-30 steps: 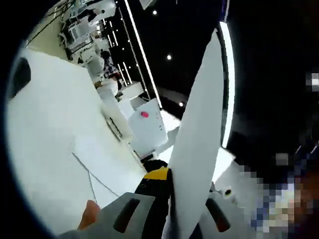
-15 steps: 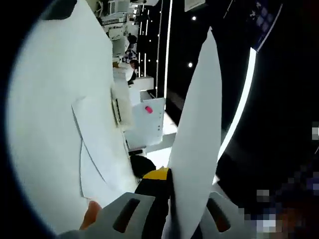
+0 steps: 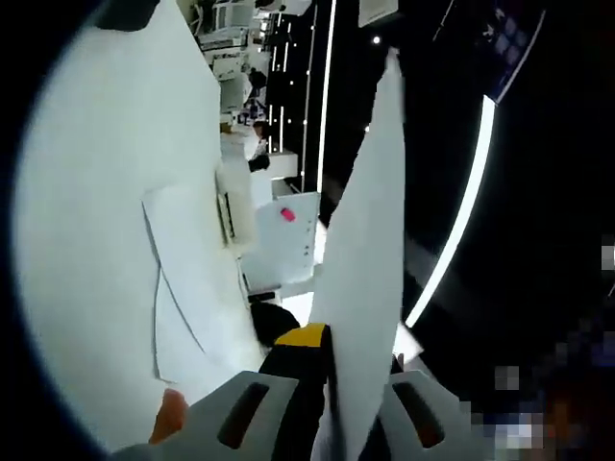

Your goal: Organize the stack of printing papers by aligning and flattening the scattered papers on the table

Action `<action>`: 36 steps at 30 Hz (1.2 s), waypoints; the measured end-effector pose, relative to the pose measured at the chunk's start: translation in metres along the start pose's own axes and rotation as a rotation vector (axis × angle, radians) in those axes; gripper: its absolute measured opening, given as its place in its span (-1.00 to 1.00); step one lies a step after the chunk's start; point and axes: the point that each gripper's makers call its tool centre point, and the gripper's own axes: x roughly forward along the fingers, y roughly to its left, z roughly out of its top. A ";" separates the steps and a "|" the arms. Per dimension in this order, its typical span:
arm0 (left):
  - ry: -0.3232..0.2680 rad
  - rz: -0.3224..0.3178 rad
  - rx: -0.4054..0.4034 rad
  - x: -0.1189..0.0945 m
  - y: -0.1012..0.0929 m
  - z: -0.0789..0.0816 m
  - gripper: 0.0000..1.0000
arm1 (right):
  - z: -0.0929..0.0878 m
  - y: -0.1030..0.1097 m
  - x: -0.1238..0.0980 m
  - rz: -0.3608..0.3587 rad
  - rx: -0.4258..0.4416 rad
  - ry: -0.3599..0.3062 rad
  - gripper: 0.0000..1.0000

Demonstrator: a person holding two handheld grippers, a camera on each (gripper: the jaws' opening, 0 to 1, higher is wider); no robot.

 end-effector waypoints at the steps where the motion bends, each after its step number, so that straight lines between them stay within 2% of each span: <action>1: 0.006 -0.005 0.023 0.000 -0.002 -0.002 -0.89 | 0.000 0.000 0.000 0.000 0.002 0.001 -1.00; 5: 0.016 -0.022 0.060 0.002 -0.007 -0.004 -0.82 | -0.001 0.000 0.002 0.000 0.011 0.001 -1.00; 8: 0.024 -0.024 0.072 0.003 -0.008 -0.004 -0.63 | -0.001 -0.001 0.001 -0.005 0.009 -0.002 -1.00; 15: 0.002 -0.031 0.036 0.002 -0.006 0.000 -0.63 | 0.003 0.006 0.000 0.005 0.009 -0.013 -1.00; 22: -0.027 -0.046 -0.016 0.000 -0.005 0.003 -0.64 | 0.017 0.017 0.000 0.030 0.032 -0.060 -1.00; 27: -0.041 -0.056 -0.024 0.000 -0.006 0.010 -0.64 | 0.030 0.031 0.003 0.075 0.069 -0.102 -1.00; 36: -0.080 -0.082 -0.018 -0.004 -0.012 0.029 -0.64 | 0.041 0.048 0.006 0.102 0.045 -0.118 -1.00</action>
